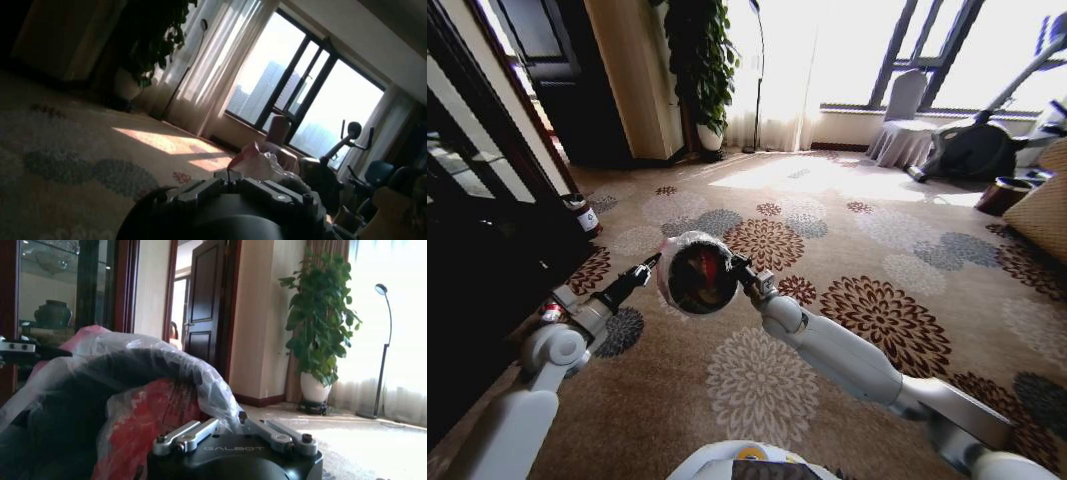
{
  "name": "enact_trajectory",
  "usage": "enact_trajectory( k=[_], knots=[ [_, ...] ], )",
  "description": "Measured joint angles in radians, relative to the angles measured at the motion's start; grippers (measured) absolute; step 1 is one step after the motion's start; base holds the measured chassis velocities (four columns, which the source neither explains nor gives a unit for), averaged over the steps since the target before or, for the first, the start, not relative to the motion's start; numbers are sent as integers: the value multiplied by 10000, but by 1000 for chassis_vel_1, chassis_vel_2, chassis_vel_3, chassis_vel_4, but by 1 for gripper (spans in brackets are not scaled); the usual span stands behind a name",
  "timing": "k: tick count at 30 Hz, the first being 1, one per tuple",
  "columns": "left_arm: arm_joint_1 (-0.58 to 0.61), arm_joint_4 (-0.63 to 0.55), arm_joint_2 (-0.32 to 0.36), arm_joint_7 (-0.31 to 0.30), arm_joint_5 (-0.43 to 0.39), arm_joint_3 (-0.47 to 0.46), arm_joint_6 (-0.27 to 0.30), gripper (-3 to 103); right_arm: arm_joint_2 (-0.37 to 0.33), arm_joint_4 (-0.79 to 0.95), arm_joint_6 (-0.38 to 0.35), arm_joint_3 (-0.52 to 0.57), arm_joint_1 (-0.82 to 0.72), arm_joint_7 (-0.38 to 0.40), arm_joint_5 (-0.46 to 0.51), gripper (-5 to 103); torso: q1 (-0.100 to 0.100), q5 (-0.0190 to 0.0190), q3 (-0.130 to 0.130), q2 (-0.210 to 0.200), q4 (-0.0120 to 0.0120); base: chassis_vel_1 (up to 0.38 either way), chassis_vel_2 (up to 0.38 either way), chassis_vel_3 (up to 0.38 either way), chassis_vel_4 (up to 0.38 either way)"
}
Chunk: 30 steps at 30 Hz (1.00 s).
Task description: Pick up the trash from the ground and place it into the trash bin.
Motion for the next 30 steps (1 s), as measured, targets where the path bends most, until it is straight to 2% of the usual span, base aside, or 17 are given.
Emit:
enact_trajectory(
  k=[7, 15, 16, 17, 20, 22, 23, 24, 26, 28, 29, 30],
  knots=[
    [26, 320, -173, -351, -167, 104, 124, 0, -72, 244, 180, 12, -4, -140, 216, 0, 0, 0, 0, 0, 1, 0, 0, 0, 0],
    [25, 428, -212, -165, -152, 195, 69, -1, -282, 396, 701, 31, -84, -659, 367, 0, 0, 0, 0, 0, 2, 0, 0, 0, 0],
    [32, 414, -213, -47, -151, 192, 10, 4, -300, 396, 704, 54, -112, -667, 368, 0, 0, 0, 0, 0, 1, 0, 0, 0, 0],
    [32, 414, -213, -47, -151, 192, 10, 4, -300, 396, 704, 54, -112, -667, 368, 0, 0, 0, 0, 0, 1, 0, 0, 0, 0],
    [107, 262, -283, 259, -87, 106, -199, 20, -325, 365, 696, 127, -156, -653, 364, 0, 0, 1, 0, 0, -1, 0, 0, 0, 0],
    [142, 196, -310, 276, -41, 75, -220, 20, -319, 349, 632, 142, -157, -617, 358, 0, 0, 1, 0, 0, 0, 0, 0, 0, 0],
    [199, 107, -352, 285, 73, 29, -248, 26, -296, 312, 568, 159, -157, -566, 360, 0, 0, 1, 0, 0, 1, 0, 0, 0, 0],
    [234, 72, -384, 284, 202, 7, -282, 36, -271, 281, 521, 167, -157, -509, 368, 0, 0, 1, 0, 0, 2, 0, 0, 0, 0],
    [254, 67, -421, 276, 349, -18, -345, 36, -248, 254, 479, 169, -152, -454, 374, 0, 0, 1, 0, 0, 2, 0, 0, 0, 0],
    [286, 66, -537, 200, 744, -100, -549, 47, -209, 237, 205, 169, -102, -192, 376, 0, 0, 1, 0, 0, 2, 0, 0, 0, 0],
    [286, 66, -537, 200, 744, -100, -549, 47, -209, 237, 205, 169, -102, -192, 376, 0, 0, 1, 0, 0, 2, 0, 0, 0, 0],
    [306, 68, -595, 137, 932, -142, -656, 53, -202, 228, -10, 169, -75, 28, 379, 0, 0, 2, 0, 0, 2, 0, 0, 0, 0]
  ],
)
